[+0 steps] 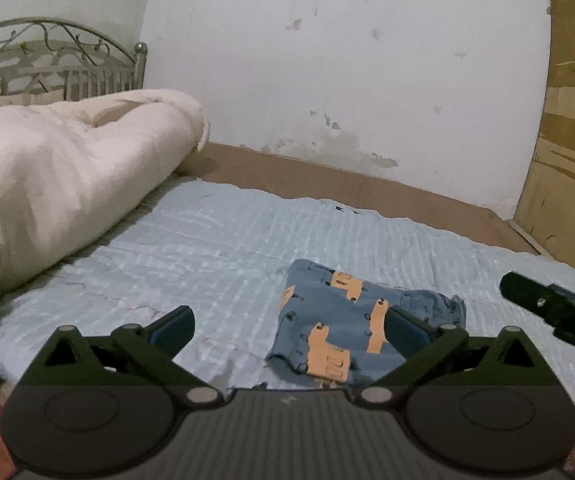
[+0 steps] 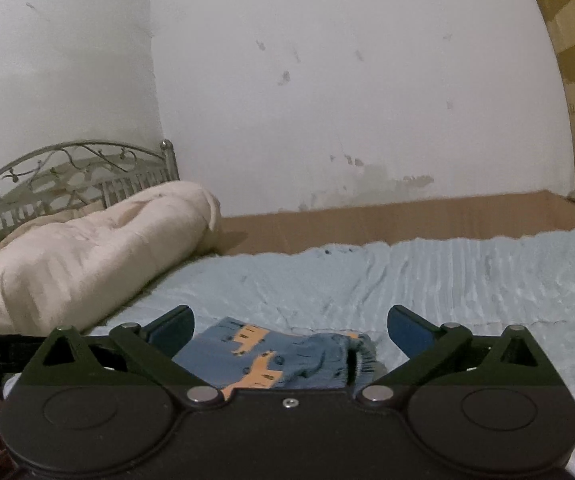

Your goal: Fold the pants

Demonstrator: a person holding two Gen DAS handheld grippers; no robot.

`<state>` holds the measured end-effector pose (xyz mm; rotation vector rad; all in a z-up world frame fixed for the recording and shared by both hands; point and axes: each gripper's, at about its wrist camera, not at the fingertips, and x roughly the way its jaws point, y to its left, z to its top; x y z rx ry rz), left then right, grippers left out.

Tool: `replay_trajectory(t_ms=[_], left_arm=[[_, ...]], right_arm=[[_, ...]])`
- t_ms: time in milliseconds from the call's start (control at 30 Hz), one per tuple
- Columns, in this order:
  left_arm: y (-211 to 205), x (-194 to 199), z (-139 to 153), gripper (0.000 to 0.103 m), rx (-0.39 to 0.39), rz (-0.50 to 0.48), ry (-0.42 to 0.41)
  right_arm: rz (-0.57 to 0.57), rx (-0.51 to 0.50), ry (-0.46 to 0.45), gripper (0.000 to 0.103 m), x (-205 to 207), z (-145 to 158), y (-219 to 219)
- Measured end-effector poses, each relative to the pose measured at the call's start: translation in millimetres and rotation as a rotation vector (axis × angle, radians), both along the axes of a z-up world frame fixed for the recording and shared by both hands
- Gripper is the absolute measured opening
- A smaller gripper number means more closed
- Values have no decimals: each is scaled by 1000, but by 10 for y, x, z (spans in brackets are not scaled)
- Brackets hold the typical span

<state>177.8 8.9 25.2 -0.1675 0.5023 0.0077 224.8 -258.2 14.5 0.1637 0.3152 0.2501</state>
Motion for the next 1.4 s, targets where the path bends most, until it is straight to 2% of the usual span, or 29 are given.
replay_trajectory(t_ms=[300,467,733,900,1400], left_arm=[[56,-564,24,102,17,26,-33],[64,-880,-67,102,42,29,-37],[118,-1196,-209,102,50,18,-27],[132,-1260,-255,102,50,17,-22],[160,-1271,-250,102,37,25,-31]], right_arm=[[6,-15,-60,102,-682,131,200],[-4,1,-55,102,-1020,49,248],[-22,-31,-30,102,-1449,-86,251],[-24,-65,-12,102,-1569,-134,245],[-6,-79,-2,102,-1605,-134,299]])
